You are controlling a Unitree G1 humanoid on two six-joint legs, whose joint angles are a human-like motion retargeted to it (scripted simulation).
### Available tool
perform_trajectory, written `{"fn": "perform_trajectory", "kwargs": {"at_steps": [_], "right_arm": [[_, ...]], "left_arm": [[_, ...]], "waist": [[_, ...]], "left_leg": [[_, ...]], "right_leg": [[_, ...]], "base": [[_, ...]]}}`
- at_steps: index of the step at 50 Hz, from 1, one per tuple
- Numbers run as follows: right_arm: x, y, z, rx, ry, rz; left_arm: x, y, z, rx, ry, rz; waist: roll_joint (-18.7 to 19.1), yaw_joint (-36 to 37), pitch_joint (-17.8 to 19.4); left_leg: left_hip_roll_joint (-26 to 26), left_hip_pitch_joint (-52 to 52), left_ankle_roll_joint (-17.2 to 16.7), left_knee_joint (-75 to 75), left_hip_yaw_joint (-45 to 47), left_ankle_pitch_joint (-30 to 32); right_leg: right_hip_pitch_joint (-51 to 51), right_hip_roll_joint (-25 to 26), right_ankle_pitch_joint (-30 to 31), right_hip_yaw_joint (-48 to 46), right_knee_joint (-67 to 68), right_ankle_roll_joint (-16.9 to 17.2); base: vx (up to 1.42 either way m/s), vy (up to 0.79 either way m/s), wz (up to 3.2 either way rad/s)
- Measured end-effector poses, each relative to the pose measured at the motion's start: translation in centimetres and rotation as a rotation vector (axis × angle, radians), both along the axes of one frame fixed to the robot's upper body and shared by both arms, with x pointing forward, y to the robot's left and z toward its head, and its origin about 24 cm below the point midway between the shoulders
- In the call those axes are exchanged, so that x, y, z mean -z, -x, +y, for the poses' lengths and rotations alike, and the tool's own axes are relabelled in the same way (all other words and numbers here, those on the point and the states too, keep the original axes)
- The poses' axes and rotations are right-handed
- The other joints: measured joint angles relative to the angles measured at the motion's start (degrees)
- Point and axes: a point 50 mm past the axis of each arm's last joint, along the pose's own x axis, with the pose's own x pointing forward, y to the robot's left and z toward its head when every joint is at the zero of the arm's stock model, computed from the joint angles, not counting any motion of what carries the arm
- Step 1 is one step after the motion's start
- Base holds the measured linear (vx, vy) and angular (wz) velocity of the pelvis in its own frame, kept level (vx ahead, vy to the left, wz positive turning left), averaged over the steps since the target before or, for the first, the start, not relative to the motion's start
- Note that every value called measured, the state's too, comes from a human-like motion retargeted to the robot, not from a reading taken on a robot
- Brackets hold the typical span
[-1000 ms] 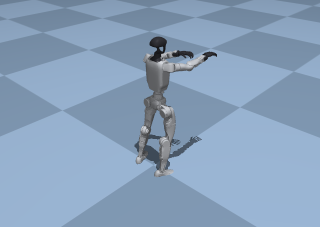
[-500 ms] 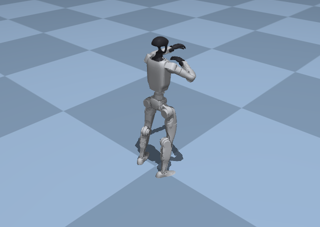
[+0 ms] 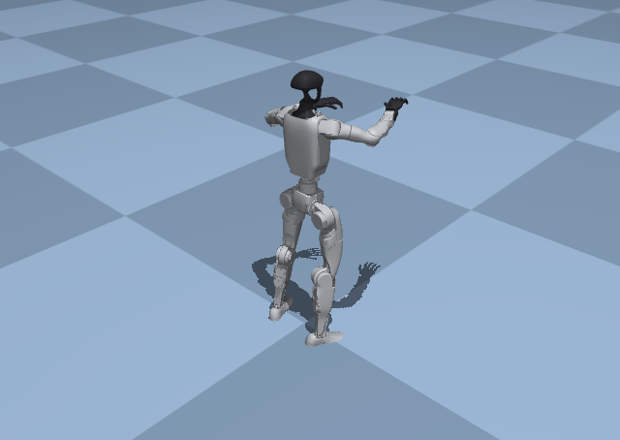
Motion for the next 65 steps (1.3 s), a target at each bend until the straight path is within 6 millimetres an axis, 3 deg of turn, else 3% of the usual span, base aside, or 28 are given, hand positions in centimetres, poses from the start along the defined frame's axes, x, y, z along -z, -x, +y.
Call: {"fn": "perform_trajectory", "kwargs": {"at_steps": [5,10,17,23,28,36,45,49,53,60,65], "right_arm": [[-0.2,-1.4,-2.6,0.143,0.03,0.095],[0.3,-1.5,-3.3,0.181,0.055,0.174],[0.5,1.3,0.9,-0.078,0.087,0.093],[0.0,6.6,5.7,-0.42,0.033,0.015],[-1.5,11.6,8.4,-0.676,-0.037,-0.09],[-3.3,17.9,10.4,-0.964,-0.124,-0.178],[-3.5,21.2,11.4,-1.124,-0.148,-0.137],[-3.4,20.7,11.5,-1.086,-0.157,-0.087],[-2.8,18.5,11.4,-0.957,-0.135,0.01],[-1.4,11.3,9.7,-0.622,-0.117,0.095],[-0.4,5.3,8.2,-0.377,-0.15,0.068]], "left_arm": [[2.0,0.8,0.3,0.008,-0.036,0.112],[2.1,-0.3,3.0,-0.135,-0.061,0.164],[-1.9,-2.5,7.8,-0.382,0.007,0.034],[-4.9,-3.5,11.1,-0.54,0.02,-0.031],[-6.8,-4.3,12.6,-0.618,0.036,-0.096],[-9.5,-6.5,11.2,-0.645,0.068,-0.153],[-10.5,-9.4,5.2,-0.549,-0.061,-0.102],[-10.6,-10.0,1.5,-0.451,-0.053,-0.107],[-10.2,-9.3,-2.2,-0.322,-0.017,-0.099],[-8.0,-4.5,-7.8,0.023,0.012,-0.107],[-5.7,-0.5,-10.3,0.251,0.033,-0.097]], "waist": [[-0.76,2.46,-0.6],[-0.96,3.3,-1.01],[0.31,1.6,-0.42],[2.33,-1.75,0.07],[3.7,-5.65,0.8],[4.53,-12.18,1.72],[3.64,-16.87,1.64],[2.91,-17.19,1.75],[2.29,-16.33,1.61],[1.56,-11.9,0.64],[0.82,-7.53,-0.16]], "left_leg": [[-0.02,-0.33,-0.11,-0.29,-1.49,0.16],[-0.11,-0.61,0.01,-0.76,-2.73,0.54],[-0.29,-0.4,0.53,-1.34,-2.89,0.95],[0.31,-0.36,0.76,-1.29,-1.16,1.12],[0.53,-0.35,0.96,-1.37,0.42,1.35],[0.46,-0.75,1.15,-2.17,1.84,2.09],[0.37,-1.46,1.1,-2.6,1.97,2.54],[0.08,-1.24,1.19,-2.44,1.82,2.38],[-0.28,-0.75,1.45,-2.08,1.87,1.97],[-0.04,0.11,1.7,-1.33,2.42,1.11],[0.42,0.61,1.66,-0.85,2.5,0.54]], "right_leg": [[0.74,-0.05,-0.12,-1.71,-0.14,-0.2],[1.27,-0.11,-0.19,-3.2,-0.31,-0.14],[1.35,-0.18,-0.26,-3.45,-0.35,0.54],[0.22,0.67,-0.04,-1.58,-0.56,0.63],[-0.85,1.15,0.22,0.17,-0.78,0.63],[-2.39,1.49,0.84,1.58,-1.2,0.63],[-3.27,1.51,1.33,1.43,-1.4,0.63],[-3.01,1.06,1.17,1.25,-1.1,0.63],[-2.56,0.5,0.95,1.36,-0.7,0.63],[-2.0,0.53,0.69,2.12,-0.18,0.43],[-1.46,0.89,0.42,2.39,0.04,0.36]], "base": [[0.01,0.0,0.34],[0.0,-0.01,0.28],[0.0,0.0,0.03],[-0.02,-0.04,-0.31],[-0.03,-0.02,-0.34],[-0.02,0.0,-0.12],[0.0,0.0,0.0],[0.0,0.0,0.0],[0.0,0.0,0.0],[0.0,0.0,0.0],[0.0,0.0,0.0]]}}
